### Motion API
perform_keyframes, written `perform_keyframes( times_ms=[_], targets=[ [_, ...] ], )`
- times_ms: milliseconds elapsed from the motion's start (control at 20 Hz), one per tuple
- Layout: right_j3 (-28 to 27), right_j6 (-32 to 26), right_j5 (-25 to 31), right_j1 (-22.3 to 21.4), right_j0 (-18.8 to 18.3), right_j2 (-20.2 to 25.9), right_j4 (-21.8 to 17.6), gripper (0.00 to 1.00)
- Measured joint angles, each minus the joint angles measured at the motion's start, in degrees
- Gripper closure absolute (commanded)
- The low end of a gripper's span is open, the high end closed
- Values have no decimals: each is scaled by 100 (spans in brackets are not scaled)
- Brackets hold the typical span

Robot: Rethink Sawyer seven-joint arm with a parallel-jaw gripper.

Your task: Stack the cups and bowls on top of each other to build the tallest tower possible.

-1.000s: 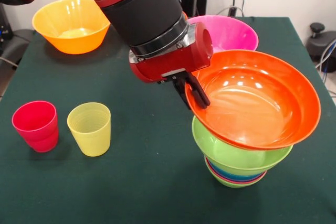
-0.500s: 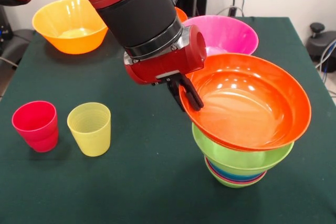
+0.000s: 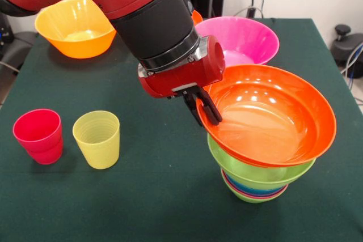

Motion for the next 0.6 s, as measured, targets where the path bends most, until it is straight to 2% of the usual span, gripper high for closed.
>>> perform_keyframes(
  times_ms=[600],
  targets=[
    [109, 0, -254, 97, -50, 108, -43, 100]
  ],
)
